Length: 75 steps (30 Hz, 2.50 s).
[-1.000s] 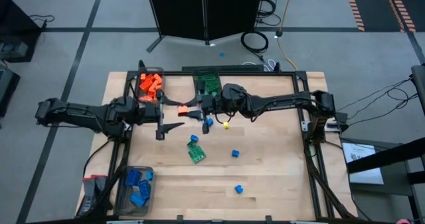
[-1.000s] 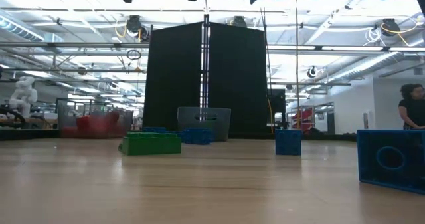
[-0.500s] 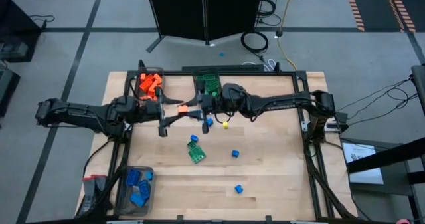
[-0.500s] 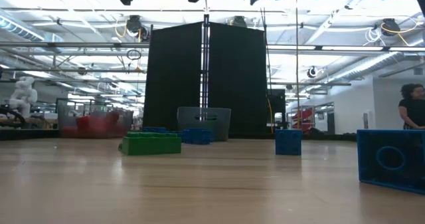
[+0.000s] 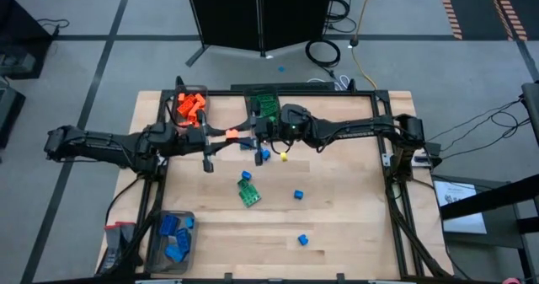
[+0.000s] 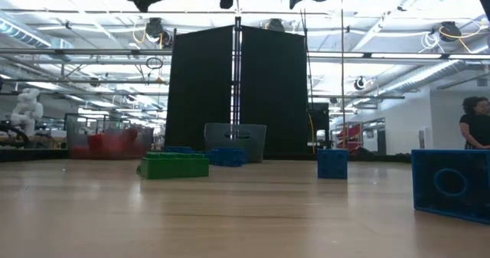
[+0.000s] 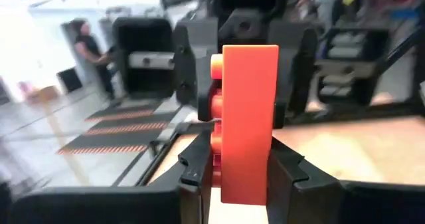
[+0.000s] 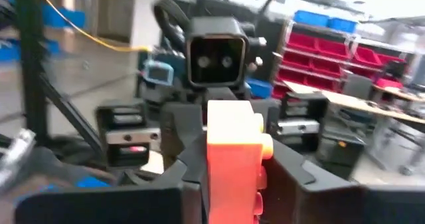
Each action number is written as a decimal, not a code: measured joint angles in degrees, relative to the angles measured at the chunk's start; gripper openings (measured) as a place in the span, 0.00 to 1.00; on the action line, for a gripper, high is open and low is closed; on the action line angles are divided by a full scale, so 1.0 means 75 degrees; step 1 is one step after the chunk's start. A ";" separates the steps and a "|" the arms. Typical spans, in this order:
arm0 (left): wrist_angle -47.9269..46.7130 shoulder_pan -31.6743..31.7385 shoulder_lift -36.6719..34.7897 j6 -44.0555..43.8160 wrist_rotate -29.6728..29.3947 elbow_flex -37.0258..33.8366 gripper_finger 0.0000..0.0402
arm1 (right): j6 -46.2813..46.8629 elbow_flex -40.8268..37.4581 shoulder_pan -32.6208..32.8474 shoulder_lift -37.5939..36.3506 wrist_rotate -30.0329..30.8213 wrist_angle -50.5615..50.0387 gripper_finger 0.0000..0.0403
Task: Sort blocks
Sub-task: Put the orange game piece into the top left black transparent bin, then put the blue game piece into the bottom left black transparent bin
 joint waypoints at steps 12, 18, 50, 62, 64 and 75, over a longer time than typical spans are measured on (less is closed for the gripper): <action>-0.2310 0.1503 -0.0005 -0.1105 -0.4396 -0.0003 0.19 | -0.0251 0.0000 -0.0082 -0.0967 0.2165 -0.2688 0.72; -0.2959 0.3578 -0.0010 -0.1903 -0.4185 -0.0171 0.19 | -0.0248 0.0009 0.0107 -0.1789 0.2167 -0.4357 0.71; -0.3954 0.6234 0.0349 -0.2300 0.0438 -0.0691 0.39 | 0.2237 -0.0790 0.1226 -0.2194 0.2032 -0.8439 0.68; -0.3987 0.5106 -0.0451 -0.3169 0.4564 -0.0690 0.40 | 0.3350 -0.1043 0.1711 0.0085 0.2300 -1.0171 0.68; -0.3929 0.4860 -0.0642 -0.3217 0.4751 -0.0691 0.40 | 0.3494 -0.1040 0.1715 0.0366 0.1975 -1.0264 0.68; -0.3948 0.4014 -0.1578 -0.3377 0.4809 -0.0691 0.40 | 0.3497 -0.1010 0.1736 0.0501 0.1268 -1.0130 0.68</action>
